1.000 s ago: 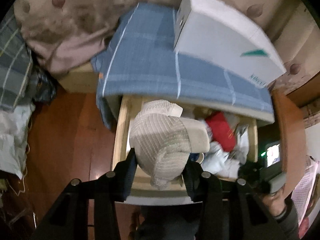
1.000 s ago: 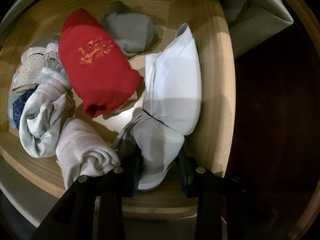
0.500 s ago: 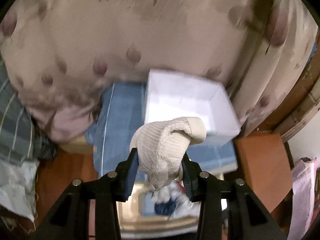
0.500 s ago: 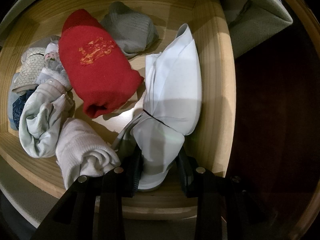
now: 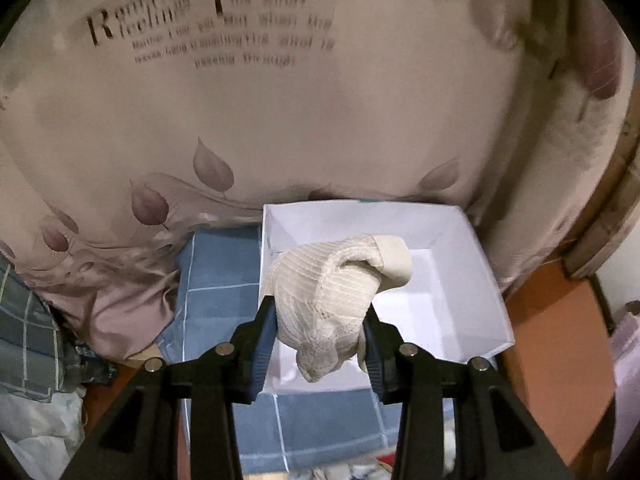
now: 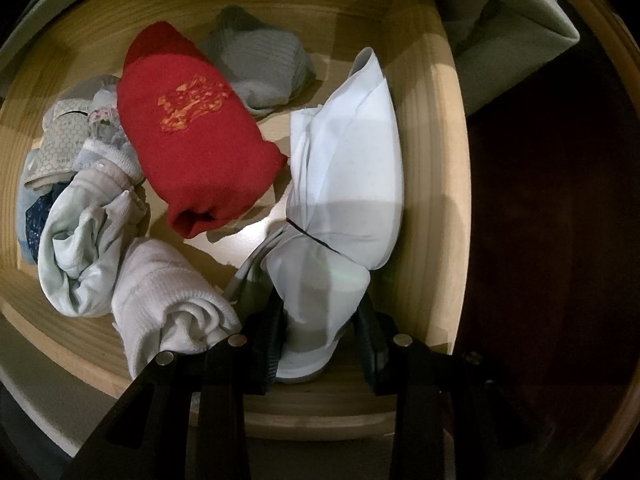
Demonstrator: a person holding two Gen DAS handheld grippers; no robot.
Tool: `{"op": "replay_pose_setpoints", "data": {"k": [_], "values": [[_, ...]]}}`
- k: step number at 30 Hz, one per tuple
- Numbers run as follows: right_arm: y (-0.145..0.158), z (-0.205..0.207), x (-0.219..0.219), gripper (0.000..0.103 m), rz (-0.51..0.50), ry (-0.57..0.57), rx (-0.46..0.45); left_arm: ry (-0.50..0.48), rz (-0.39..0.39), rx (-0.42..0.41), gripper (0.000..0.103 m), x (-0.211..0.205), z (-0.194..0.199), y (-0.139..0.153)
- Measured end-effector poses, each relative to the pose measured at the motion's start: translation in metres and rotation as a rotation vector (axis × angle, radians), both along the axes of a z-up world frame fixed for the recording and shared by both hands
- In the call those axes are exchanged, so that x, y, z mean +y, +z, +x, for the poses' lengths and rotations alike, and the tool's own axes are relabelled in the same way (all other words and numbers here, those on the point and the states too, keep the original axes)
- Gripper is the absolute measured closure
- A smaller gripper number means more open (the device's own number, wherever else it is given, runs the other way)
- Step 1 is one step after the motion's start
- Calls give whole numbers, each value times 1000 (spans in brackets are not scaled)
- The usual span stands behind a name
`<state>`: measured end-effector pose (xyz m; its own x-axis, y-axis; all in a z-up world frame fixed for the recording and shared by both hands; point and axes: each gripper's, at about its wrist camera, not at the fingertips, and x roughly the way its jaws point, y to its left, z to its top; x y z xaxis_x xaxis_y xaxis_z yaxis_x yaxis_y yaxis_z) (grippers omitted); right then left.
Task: Take underwear out of drawer
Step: 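Lift the beige underwear with the left gripper and drop it into the white box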
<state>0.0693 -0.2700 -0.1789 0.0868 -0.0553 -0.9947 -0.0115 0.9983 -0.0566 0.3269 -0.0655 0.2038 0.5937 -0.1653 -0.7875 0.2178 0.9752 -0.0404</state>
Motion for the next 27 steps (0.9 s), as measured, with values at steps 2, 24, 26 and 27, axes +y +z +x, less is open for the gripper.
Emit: {"op": "replay_pose_setpoints", "data": {"k": [2,24,26,27], "values": [[0,0,0,72,-2,0,2,-8,21,30,63,-2,7,-21],[1,2,2,71,-2,1,6,26,106,197,63,19,-22,-100],[1,3,2,71,1,1,7,28,105,198,63,24,-28,-99],[1,4,2,71,3,1,7,29,104,200,63,26,-29,-99]]}}
